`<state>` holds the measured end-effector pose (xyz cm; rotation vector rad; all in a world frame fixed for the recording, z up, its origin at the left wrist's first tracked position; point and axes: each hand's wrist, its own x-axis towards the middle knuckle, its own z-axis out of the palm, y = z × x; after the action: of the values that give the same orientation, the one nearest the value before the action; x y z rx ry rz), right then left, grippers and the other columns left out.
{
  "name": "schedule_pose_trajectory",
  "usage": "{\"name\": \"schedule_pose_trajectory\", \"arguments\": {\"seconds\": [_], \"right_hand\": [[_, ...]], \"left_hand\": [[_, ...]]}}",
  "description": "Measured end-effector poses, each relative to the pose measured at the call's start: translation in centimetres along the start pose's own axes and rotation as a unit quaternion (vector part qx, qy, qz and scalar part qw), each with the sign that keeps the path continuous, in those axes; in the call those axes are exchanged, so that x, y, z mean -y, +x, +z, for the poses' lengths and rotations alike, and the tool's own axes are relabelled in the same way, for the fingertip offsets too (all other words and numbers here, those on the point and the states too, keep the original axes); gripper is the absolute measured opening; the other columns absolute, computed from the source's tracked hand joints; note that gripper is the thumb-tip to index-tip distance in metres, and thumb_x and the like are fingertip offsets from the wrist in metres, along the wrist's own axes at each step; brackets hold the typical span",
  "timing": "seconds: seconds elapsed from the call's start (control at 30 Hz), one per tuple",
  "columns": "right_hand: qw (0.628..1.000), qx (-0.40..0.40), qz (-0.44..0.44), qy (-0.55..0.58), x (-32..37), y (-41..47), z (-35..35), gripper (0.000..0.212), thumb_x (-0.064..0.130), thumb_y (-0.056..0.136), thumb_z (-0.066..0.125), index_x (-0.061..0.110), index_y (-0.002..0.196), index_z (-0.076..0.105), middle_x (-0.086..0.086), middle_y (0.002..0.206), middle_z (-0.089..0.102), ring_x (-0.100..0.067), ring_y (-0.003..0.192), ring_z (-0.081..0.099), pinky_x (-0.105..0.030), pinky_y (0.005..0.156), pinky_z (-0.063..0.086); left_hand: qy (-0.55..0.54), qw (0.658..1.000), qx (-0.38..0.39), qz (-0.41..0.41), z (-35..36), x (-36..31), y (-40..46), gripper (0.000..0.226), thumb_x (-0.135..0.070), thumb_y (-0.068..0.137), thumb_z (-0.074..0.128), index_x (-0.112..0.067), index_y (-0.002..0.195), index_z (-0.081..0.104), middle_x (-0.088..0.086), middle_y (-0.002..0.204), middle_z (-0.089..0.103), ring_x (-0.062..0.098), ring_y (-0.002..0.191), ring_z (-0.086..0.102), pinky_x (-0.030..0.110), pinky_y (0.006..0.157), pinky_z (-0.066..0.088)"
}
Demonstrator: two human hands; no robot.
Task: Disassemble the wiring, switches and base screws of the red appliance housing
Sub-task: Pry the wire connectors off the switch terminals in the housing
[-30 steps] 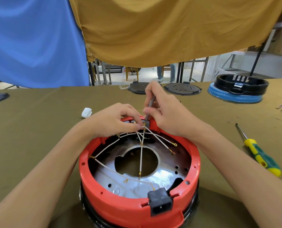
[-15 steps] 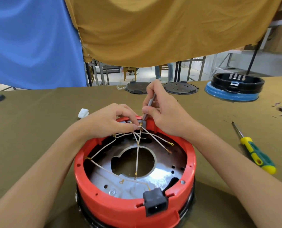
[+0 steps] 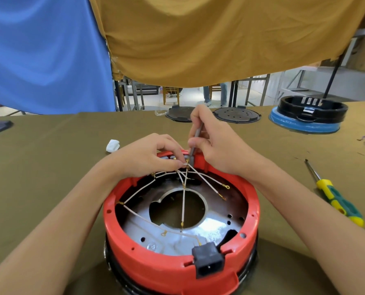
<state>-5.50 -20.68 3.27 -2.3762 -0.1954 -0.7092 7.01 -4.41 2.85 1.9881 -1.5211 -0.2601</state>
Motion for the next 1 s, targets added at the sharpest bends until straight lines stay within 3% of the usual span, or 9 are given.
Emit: {"name": "schedule_pose_trajectory", "arguments": {"seconds": [0.3, 0.4, 0.57, 0.77, 1.0], "right_hand": [[0.997, -0.026, 0.038, 0.065, -1.19, 0.18, 0.20, 0.036, -0.002, 0.095, 0.055, 0.026, 0.093, 0.032, -0.002, 0.082, 0.063, -0.020, 0.072, 0.070, -0.051, 0.075, 0.058], [0.998, -0.040, 0.016, 0.043, -1.11, -0.16, 0.33, 0.037, -0.001, 0.093, 0.057, 0.027, 0.093, 0.033, 0.001, 0.082, 0.062, -0.023, 0.072, 0.067, -0.052, 0.073, 0.056], [0.999, -0.032, -0.018, -0.003, -0.65, -0.24, 0.28, 0.038, 0.000, 0.091, 0.058, 0.027, 0.094, 0.032, -0.002, 0.077, 0.060, -0.031, 0.072, 0.062, -0.053, 0.070, 0.054], [0.998, -0.027, 0.032, 0.041, -0.95, 0.17, 0.05, 0.037, -0.002, 0.094, 0.058, 0.025, 0.091, 0.033, -0.001, 0.079, 0.064, -0.023, 0.072, 0.071, -0.052, 0.076, 0.057], [0.998, -0.036, 0.038, 0.047, -1.14, 0.24, 0.28, 0.037, 0.001, 0.092, 0.059, 0.027, 0.091, 0.033, 0.002, 0.084, 0.065, -0.024, 0.070, 0.069, -0.055, 0.075, 0.055]], "left_hand": [[0.003, 1.000, 0.003, 0.000, -0.08, 0.22, 0.00, 0.004, -0.039, 0.082, 0.072, -0.040, 0.085, 0.075, -0.014, 0.113, 0.062, 0.002, 0.104, 0.061, 0.039, 0.104, 0.043], [0.001, 1.000, 0.000, -0.004, 0.01, 0.11, 0.03, 0.010, -0.045, 0.078, 0.069, -0.041, 0.084, 0.075, -0.015, 0.113, 0.063, 0.002, 0.104, 0.061, 0.038, 0.103, 0.044], [0.004, 1.000, 0.004, -0.006, -0.10, 0.28, 0.01, 0.008, -0.035, 0.086, 0.074, -0.043, 0.084, 0.075, -0.016, 0.113, 0.062, 0.001, 0.104, 0.061, 0.039, 0.104, 0.044], [0.016, 1.000, 0.006, -0.010, -0.10, 0.16, 0.07, 0.010, -0.032, 0.087, 0.074, -0.042, 0.084, 0.074, -0.015, 0.114, 0.061, 0.000, 0.105, 0.059, 0.033, 0.103, 0.042], [0.007, 1.000, 0.003, -0.003, -0.04, 0.00, -0.09, 0.012, -0.027, 0.086, 0.075, -0.038, 0.085, 0.075, -0.008, 0.112, 0.063, 0.002, 0.102, 0.061, 0.024, 0.097, 0.042]]}}
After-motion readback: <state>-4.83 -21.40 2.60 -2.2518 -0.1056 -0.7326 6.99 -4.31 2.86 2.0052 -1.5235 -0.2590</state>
